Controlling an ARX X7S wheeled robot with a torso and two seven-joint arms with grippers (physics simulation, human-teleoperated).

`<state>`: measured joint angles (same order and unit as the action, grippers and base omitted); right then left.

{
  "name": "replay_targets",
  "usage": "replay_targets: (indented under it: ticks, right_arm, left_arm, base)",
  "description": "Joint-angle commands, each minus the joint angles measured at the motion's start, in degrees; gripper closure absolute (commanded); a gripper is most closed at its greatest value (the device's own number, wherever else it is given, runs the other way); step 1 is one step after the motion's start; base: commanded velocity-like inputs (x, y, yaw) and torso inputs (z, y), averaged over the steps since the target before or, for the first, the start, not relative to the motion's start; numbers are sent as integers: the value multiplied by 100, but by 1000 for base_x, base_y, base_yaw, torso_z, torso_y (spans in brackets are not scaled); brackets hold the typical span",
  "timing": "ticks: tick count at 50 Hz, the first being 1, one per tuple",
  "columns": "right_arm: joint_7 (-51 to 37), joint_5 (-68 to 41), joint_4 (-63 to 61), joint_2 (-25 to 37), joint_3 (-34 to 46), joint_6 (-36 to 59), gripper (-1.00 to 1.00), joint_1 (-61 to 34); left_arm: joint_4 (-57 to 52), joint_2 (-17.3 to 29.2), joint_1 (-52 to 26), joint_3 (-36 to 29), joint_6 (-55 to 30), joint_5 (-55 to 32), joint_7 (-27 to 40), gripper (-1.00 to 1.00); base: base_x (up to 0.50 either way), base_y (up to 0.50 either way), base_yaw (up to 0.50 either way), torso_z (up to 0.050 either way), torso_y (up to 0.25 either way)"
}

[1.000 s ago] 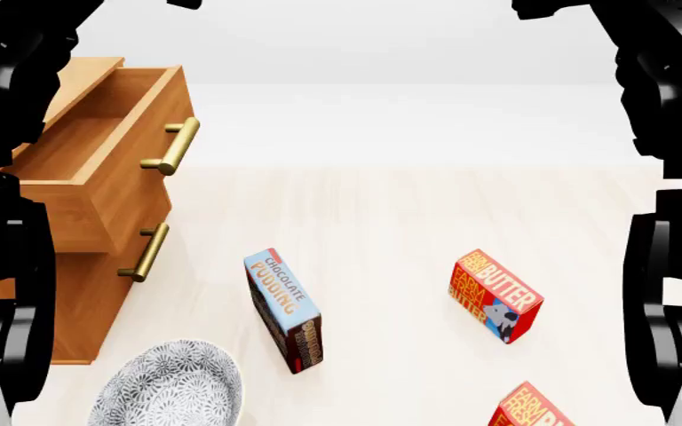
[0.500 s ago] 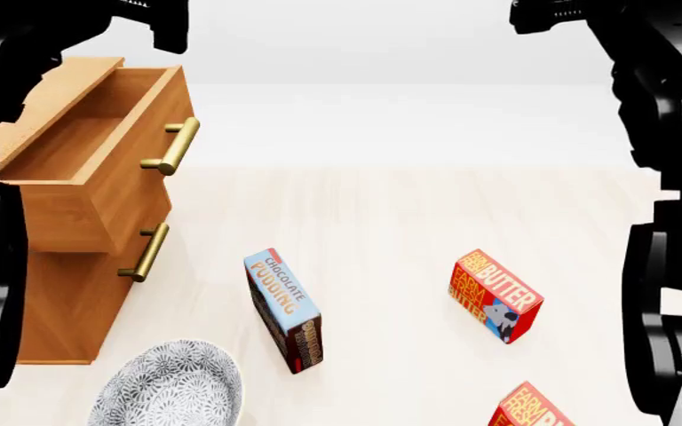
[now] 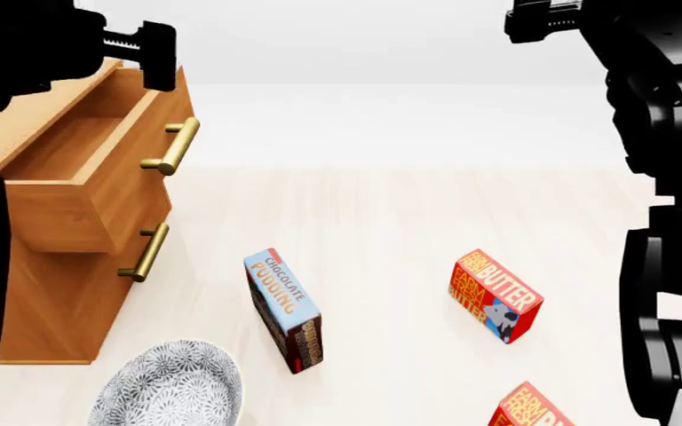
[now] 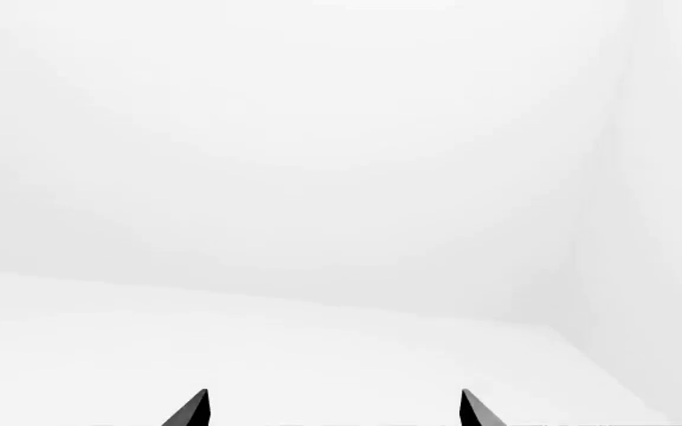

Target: Put the butter at the front in the top drawer of the cabinet and close it.

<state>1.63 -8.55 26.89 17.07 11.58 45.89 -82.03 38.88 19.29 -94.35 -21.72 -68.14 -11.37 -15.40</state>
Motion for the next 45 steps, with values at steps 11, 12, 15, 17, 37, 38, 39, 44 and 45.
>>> replay_targets:
  ticks: [11,12,15,17,37,38,39,44,45]
  right_arm:
    - [1,-35,-98,34,34,48,-100,132]
    - [2,-35,-100,34,38,52,-100,132]
    - [5,-38,-108,37,47,64,-100,130]
    - [6,-41,-120,40,52,73,-100,131]
    - [5,-60,-58,33,89,27,-100,175]
    - [6,-61,-47,30,91,19,-100,177]
    - [7,-62,-37,28,93,12,-100,177]
    - [8,-69,-39,27,103,12,-100,185]
    - [6,-71,-49,29,103,19,-100,190]
  left_arm:
    - [1249,-128,-141,269,112,-69,65,-100]
    - [1281,-135,-128,262,136,-64,67,-100]
    - [1373,-151,-106,247,199,-51,72,-100]
    - [1417,-156,-93,232,235,-39,75,-100]
    - [2453,-330,-198,25,962,134,11,-100]
    - [2525,-341,-210,18,1006,144,11,-100]
    - [2584,-350,-214,14,1041,150,10,-100]
    - [2652,-354,-155,14,1082,152,25,-100]
    - [2634,-349,-133,17,1072,148,31,-100]
  base:
    - [0,0,0,0,0]
    - [0,0,0,0,0]
    - [0,0,0,0,0]
    - [0,0,0,0,0]
    - [0,0,0,0,0]
    - [0,0,0,0,0]
    - [0,0,0,0,0]
    - [0,0,0,0,0]
    - [0,0,0,0,0]
